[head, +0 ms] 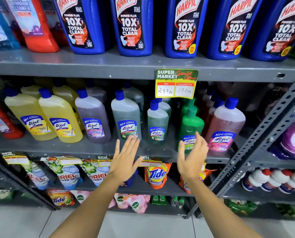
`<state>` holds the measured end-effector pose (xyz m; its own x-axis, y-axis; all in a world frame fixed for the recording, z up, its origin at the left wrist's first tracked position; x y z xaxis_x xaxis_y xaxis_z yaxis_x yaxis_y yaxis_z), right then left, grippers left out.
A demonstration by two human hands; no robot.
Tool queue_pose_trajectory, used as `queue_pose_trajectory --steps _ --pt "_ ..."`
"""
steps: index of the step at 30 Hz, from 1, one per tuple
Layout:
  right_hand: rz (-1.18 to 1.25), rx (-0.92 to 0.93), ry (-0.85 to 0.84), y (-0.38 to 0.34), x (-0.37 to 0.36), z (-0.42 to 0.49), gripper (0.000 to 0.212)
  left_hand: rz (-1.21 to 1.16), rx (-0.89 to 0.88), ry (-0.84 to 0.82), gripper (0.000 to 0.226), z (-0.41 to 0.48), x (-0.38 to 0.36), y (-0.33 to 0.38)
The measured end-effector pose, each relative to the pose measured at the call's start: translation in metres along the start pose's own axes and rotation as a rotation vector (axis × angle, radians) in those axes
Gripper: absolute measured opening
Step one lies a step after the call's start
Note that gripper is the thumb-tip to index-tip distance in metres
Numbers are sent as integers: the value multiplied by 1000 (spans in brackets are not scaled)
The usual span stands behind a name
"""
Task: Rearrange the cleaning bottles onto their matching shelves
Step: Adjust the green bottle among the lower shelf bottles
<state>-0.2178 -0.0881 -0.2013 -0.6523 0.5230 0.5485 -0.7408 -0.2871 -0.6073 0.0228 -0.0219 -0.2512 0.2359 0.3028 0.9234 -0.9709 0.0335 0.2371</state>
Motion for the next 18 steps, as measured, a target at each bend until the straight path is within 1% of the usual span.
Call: queue_pose_trajectory --steps 3,6,9,13,16,18 --pt "119 306 32 -77 25 5 56 -29 -19 167 67 -2 61 6" --pt "198 490 108 -152 50 13 57 -17 -16 296 64 -7 127 0" --pt "152 616 174 -221 62 15 61 33 3 368 63 -16 188 -16" --pt "49 762 147 -298 47 9 69 126 45 440 63 -34 262 -61" --pt "-2 811 132 -350 28 3 70 172 85 490 63 -50 315 -106" --pt "-30 823 115 -382 12 -4 69 193 114 492 64 -62 341 -138"
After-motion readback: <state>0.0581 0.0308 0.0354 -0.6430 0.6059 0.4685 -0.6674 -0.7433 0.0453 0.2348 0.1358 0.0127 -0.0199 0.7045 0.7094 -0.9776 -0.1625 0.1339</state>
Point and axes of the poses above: each hand's wrist, its own z-axis towards the middle knuckle, its own x-axis out of the back of the hand, y = z × x, the point moved 9 cm from there along z, towards the middle knuckle, and after that the axes turned 13 degrees about -z, right-handed, at the moved point
